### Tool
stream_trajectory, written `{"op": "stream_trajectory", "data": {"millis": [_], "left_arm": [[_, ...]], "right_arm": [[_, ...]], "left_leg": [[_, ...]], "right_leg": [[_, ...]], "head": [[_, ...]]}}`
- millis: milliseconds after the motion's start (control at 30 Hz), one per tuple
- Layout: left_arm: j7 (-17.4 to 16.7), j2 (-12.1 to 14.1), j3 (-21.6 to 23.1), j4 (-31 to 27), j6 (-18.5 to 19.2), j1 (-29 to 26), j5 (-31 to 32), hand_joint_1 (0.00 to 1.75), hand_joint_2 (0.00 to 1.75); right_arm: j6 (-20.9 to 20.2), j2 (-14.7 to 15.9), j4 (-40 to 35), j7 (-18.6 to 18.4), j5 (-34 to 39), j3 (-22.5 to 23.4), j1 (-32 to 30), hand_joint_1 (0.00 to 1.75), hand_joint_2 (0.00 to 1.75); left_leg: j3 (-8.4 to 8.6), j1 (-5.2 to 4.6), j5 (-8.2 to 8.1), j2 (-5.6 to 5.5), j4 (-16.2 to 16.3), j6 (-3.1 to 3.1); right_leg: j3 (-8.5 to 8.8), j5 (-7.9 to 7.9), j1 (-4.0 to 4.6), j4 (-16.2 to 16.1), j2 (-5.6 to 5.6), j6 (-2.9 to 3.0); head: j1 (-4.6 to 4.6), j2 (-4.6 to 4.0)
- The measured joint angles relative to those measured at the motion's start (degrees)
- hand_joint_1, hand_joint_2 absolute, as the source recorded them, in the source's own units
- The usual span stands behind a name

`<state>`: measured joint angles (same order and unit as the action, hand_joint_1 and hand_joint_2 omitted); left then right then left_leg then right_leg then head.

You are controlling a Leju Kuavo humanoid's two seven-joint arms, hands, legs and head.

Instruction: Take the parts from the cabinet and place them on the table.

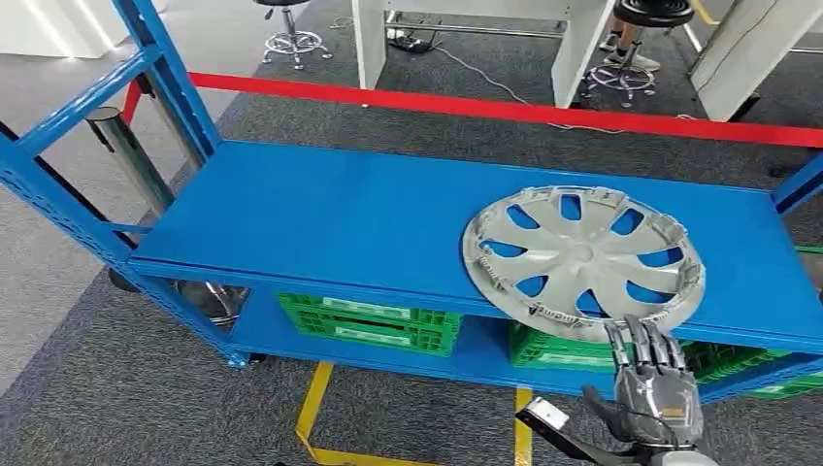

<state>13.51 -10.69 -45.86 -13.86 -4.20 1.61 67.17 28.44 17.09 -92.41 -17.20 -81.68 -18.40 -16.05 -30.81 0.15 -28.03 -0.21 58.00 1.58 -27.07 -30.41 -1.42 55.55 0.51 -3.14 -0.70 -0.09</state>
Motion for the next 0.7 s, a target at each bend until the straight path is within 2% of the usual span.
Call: {"op": "stream_trajectory", "data": {"millis": [333,700], "left_arm": [[0.0,0.24,0.0,0.0,0.13,-0.03,0.0,0.0,0.0],[0.0,0.46,-0.37,0.0,0.31,-0.13,-0.37,0.0,0.0]], "right_arm": [[-0.63,-0.42,2.09,0.67,-0.37,0.28,1.18,0.0,1.75],[-2.54,-0.44,5.29,2.1,-0.57,2.78,5.53,0.0,1.75]], "left_leg": [[0.0,0.0,0.0,0.0,0.0,0.0],[0.0,0.0,0.0,0.0,0.0,0.0]], "right_leg": [[0.01,0.0,0.0,0.0,-0.01,0.0],[0.03,0.01,0.0,0.01,-0.01,-0.01]], "head": [[0.0,0.0],[0.02,0.0]]}}
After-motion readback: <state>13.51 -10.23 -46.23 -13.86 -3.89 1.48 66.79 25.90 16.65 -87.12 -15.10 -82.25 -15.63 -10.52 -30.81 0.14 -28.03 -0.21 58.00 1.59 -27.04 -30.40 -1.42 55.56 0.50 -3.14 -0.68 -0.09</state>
